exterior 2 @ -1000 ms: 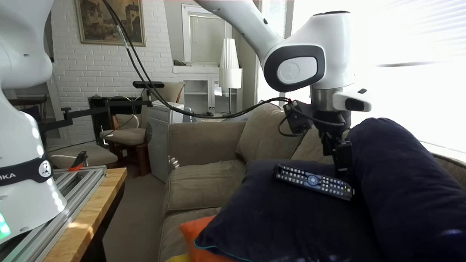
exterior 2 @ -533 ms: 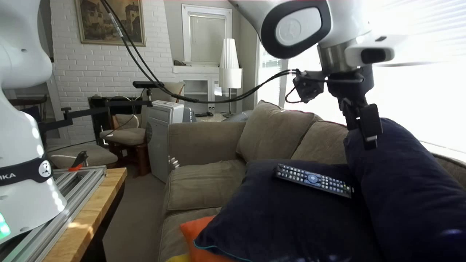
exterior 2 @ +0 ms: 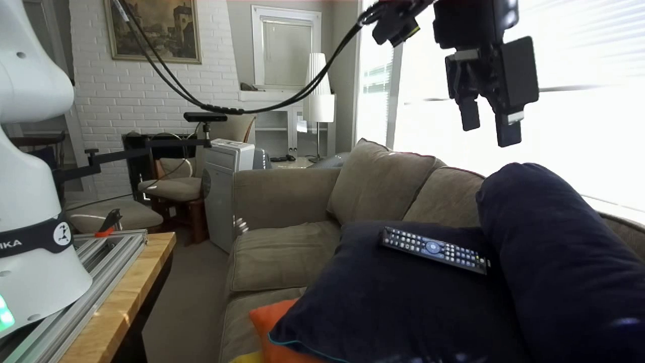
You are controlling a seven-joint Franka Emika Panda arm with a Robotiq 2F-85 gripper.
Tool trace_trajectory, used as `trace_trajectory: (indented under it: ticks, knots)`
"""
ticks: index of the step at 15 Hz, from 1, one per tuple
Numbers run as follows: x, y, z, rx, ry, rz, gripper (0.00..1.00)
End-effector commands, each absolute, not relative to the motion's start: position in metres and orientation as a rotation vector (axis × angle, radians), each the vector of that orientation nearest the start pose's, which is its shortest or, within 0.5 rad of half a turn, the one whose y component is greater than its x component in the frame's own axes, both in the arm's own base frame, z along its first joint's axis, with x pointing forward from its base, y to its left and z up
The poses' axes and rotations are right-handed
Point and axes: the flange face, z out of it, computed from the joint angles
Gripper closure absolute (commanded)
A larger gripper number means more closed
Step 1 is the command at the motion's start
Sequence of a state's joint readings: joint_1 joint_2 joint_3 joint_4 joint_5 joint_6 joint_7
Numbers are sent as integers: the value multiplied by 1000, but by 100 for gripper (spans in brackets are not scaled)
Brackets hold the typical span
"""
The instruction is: Put the black remote control on the dark blue pillow.
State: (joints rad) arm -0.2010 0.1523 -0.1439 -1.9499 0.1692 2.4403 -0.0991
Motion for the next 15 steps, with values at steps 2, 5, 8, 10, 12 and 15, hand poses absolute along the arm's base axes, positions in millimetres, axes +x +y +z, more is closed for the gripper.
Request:
trace_trajectory:
  ticks: [2,5,8,10,12,15]
  knots:
    - [537,-222,462,-3082,326,-479,0]
    - [520,-226,465,-3104,214,-445,0]
    - [509,-222,459,-3123,124,-396,0]
    - [505,-219,455,-3145,124,-315,0]
    - [500,-217,450,-3170,117,-224,0]
    - [498,-215,447,-3183,87,-141,0]
